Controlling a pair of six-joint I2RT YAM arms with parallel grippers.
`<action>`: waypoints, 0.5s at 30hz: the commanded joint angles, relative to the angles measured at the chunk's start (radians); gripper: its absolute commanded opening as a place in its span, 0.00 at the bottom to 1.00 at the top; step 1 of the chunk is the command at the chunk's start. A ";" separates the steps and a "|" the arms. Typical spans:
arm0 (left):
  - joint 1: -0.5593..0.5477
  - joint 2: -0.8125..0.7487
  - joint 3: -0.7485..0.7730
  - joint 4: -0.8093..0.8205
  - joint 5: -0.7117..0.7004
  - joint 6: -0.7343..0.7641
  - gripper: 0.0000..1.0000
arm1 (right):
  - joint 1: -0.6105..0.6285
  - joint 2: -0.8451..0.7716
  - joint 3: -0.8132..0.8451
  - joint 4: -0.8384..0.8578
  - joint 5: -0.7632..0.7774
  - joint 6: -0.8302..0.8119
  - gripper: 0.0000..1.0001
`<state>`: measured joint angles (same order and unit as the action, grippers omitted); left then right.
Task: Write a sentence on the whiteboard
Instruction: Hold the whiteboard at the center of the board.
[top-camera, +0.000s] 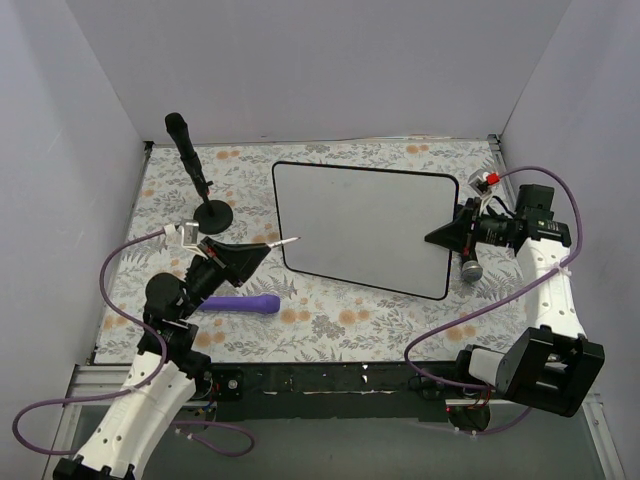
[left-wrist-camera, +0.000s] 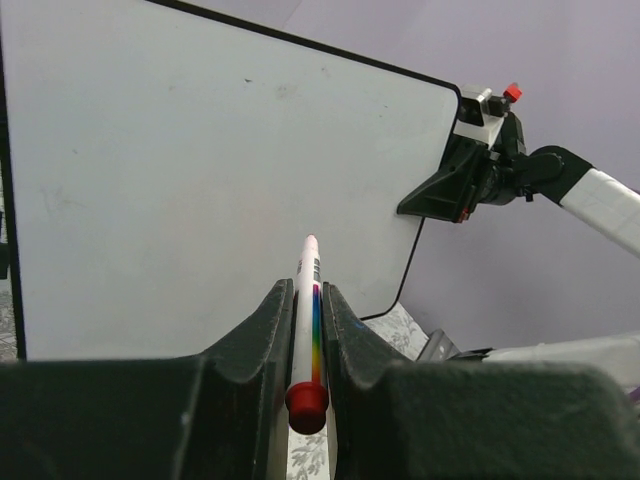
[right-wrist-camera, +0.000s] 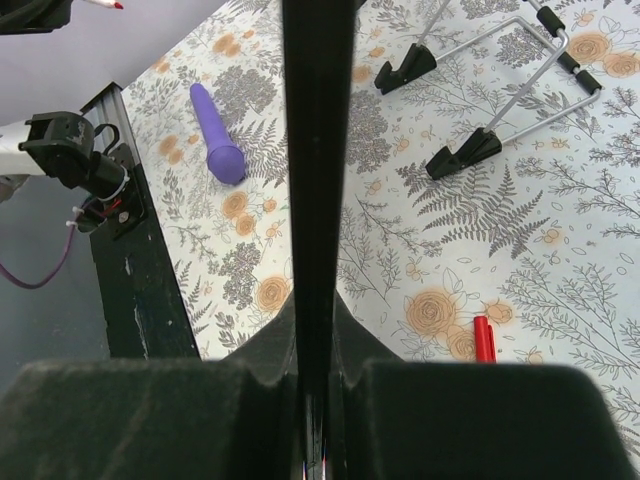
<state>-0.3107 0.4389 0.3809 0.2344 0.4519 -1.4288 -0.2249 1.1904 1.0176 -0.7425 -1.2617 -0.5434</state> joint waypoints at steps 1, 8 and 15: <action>0.004 -0.012 -0.060 0.120 -0.054 0.050 0.00 | -0.027 -0.020 -0.011 -0.005 -0.008 -0.138 0.01; 0.002 -0.071 -0.145 0.160 -0.085 0.042 0.00 | -0.028 -0.026 -0.030 -0.011 -0.005 -0.161 0.01; 0.004 -0.089 -0.166 0.167 -0.101 0.048 0.00 | -0.028 -0.025 -0.048 -0.012 -0.010 -0.176 0.01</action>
<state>-0.3107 0.3527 0.2222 0.3679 0.3752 -1.4017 -0.2493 1.1896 0.9833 -0.7765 -1.3014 -0.6476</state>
